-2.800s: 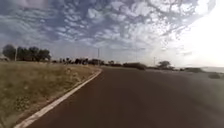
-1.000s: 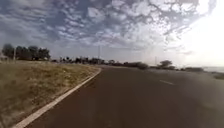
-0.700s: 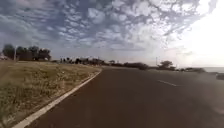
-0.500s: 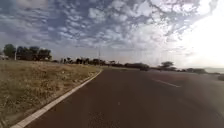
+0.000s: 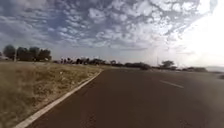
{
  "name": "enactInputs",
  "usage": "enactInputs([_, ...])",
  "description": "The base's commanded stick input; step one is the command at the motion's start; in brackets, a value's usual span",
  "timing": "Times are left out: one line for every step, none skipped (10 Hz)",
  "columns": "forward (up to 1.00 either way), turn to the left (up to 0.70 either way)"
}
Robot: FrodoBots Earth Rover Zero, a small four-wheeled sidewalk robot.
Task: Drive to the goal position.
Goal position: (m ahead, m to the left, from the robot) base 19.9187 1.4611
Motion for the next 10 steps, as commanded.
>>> enactInputs([0.60, -0.15])
enactInputs([0.60, -0.15])
enactInputs([0.60, -0.15])
enactInputs([0.60, -0.15])
enactInputs([0.60, -0.15])
enactInputs([0.60, -0.15])
enactInputs([0.60, -0.15])
enactInputs([0.60, -0.15])
enactInputs([0.60, -0.15])
enactInputs([0.60, 0.00])
